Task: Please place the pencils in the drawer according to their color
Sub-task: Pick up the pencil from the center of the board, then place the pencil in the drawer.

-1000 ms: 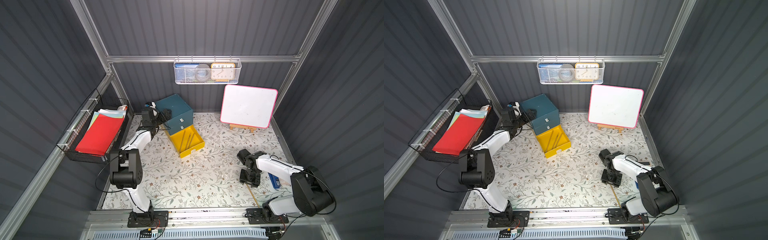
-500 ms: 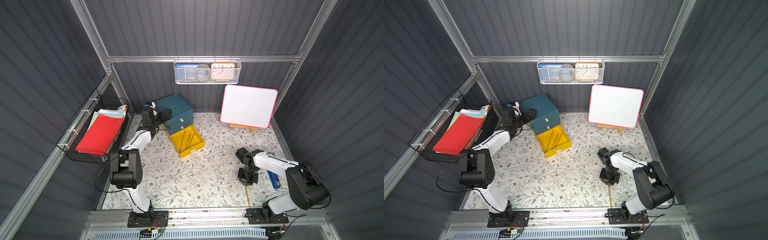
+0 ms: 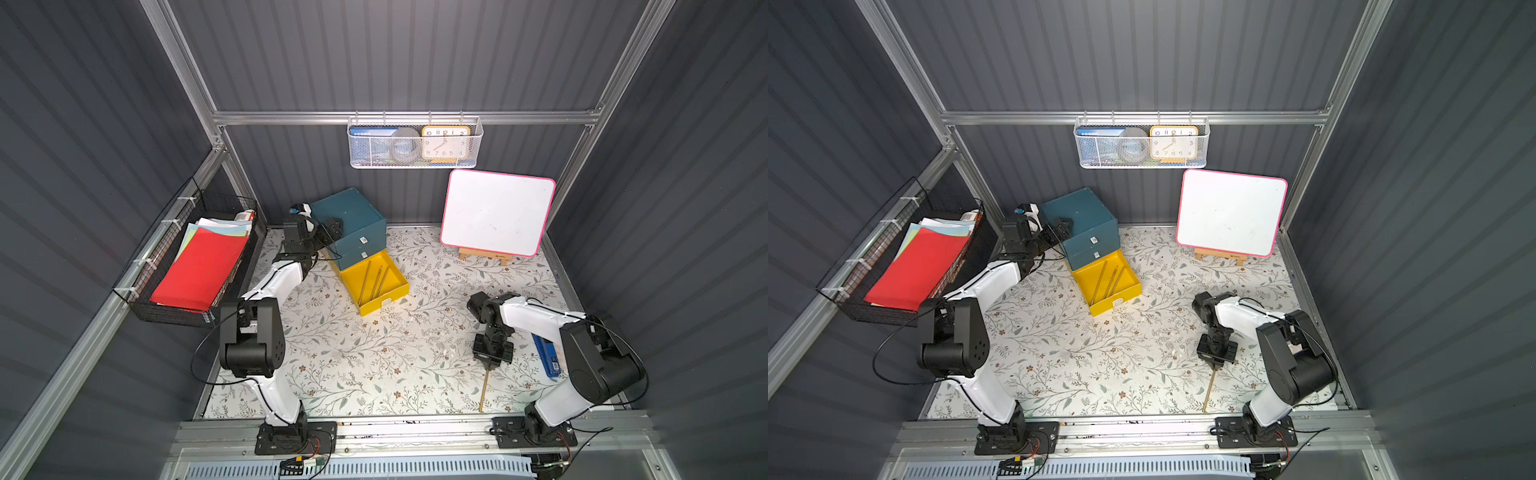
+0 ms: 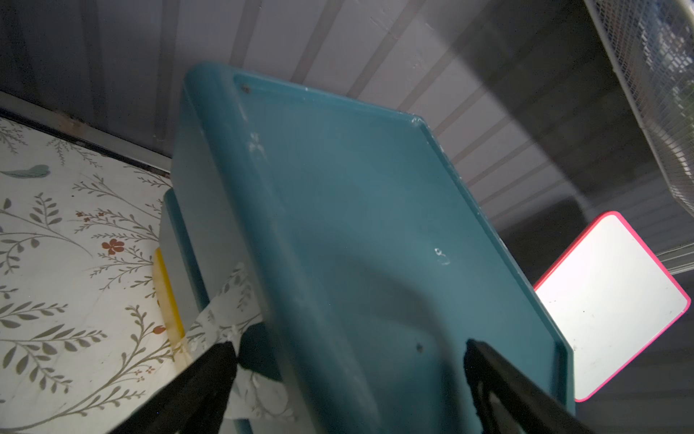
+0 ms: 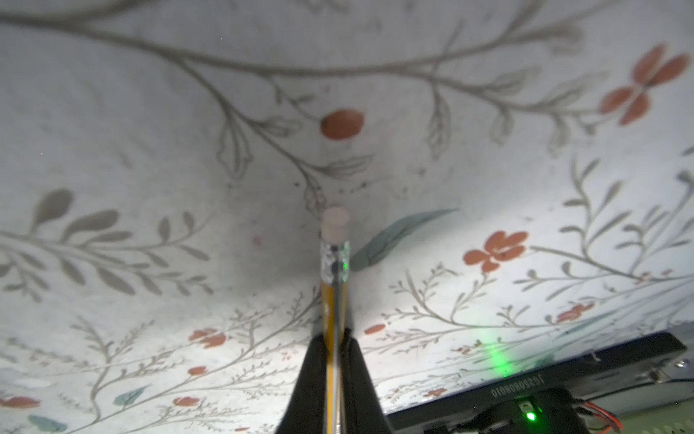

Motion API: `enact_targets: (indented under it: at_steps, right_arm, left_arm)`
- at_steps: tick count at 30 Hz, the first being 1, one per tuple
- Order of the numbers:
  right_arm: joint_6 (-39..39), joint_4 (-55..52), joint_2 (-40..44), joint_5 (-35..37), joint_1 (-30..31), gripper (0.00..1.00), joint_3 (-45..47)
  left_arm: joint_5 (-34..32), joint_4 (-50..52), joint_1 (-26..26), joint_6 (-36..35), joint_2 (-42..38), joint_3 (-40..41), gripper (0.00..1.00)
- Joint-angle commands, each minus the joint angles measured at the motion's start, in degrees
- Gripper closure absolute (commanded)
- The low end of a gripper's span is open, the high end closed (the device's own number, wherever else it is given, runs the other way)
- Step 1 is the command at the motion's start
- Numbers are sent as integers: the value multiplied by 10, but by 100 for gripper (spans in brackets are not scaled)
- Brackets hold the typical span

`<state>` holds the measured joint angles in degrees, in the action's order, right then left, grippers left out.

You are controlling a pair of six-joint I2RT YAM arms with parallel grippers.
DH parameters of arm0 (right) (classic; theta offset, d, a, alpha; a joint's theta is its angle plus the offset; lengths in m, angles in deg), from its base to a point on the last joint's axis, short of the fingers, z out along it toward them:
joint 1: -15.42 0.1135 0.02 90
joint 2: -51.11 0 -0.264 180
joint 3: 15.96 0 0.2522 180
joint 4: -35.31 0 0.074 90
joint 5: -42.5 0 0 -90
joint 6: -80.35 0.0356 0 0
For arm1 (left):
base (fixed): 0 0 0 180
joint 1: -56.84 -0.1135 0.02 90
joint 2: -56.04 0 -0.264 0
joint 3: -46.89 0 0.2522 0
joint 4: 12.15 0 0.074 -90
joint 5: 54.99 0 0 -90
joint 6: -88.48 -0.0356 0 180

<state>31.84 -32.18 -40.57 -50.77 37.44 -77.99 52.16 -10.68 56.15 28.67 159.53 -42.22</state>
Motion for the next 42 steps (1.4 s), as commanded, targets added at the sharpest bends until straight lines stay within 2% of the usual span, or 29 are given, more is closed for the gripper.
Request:
enact_targets:
  at_steps: [1, 8, 15, 29, 36, 42]
  right_arm:
    - [9, 93, 0, 1, 4, 100, -31]
    - [17, 89, 2, -17, 5, 100, -98]
    - [32, 98, -36, -43, 21, 100, -202]
    - [105, 149, -230, -66, 96, 100, -521]
    - [158, 224, -299, -63, 103, 100, -585]
    - [173, 253, -342, -45, 115, 100, -630]
  left_arm:
    - [3, -3, 3, -2, -7, 11, 0]
    - [3, -4, 3, -1, -5, 10, 0]
    - [-1, -6, 3, -1, -3, 11, 0]
    - [-10, -14, 3, 4, 8, 10, 0]
    - [-11, -13, 3, 4, 12, 9, 0]
    - [-14, -11, 3, 1, 14, 10, 0]
